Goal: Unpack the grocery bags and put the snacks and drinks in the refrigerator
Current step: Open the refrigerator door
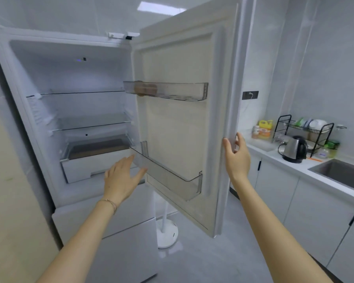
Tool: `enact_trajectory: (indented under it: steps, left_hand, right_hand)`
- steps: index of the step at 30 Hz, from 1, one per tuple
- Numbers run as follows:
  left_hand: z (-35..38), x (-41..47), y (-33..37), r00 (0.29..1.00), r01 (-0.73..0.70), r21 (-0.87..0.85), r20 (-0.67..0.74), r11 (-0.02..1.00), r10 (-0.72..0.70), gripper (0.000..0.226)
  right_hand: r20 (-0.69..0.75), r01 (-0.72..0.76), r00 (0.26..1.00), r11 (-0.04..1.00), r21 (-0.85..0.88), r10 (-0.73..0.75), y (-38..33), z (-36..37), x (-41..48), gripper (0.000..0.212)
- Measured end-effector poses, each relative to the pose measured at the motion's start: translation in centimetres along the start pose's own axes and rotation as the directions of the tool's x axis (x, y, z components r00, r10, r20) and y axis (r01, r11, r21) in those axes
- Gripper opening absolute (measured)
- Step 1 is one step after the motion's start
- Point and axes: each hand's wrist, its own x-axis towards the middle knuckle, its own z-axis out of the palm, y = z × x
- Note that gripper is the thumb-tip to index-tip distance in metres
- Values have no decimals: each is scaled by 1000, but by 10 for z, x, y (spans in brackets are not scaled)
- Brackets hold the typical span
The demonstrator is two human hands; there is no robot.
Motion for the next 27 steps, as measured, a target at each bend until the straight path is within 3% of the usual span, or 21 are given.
enact_trajectory:
  steps: [4, 8, 11, 14, 17, 20, 27]
  left_hand:
    - [5, 2, -3, 1000, 12, 116, 9, 993, -13, 100]
    - [9, 4, -2, 999, -5, 191, 46, 982, -4, 86]
    - [13, 3, -2, 999, -25, 246, 51, 969, 13, 88]
    - [27, -4, -4, 992, -85, 355, 121, 931, 44, 101]
    - [46, -15, -1, 974, -129, 355, 221, 926, 50, 107]
    - [58, -16, 15, 965, -192, 306, 232, 932, 123, 104]
    - [73, 7, 72, 881, -443, 221, 283, 869, 378, 93]
  right_hand:
    - [-17, -21, 1000, 999, -37, 20, 8, -2, 21, 59]
    - [-41, 6, 999, 995, -97, -10, 9, -1, 18, 53]
    - [-80, 172, 976, 939, -296, -204, 12, 1, -3, 55]
    - [33, 232, 968, 842, -487, -247, 20, 0, -23, 61]
    - [178, 282, 960, 725, -629, -218, 30, -5, -42, 70]
    - [279, 300, 951, 624, -721, -135, 33, -11, -56, 74]
    - [253, 188, 965, 496, -848, 68, 22, -49, -62, 77]
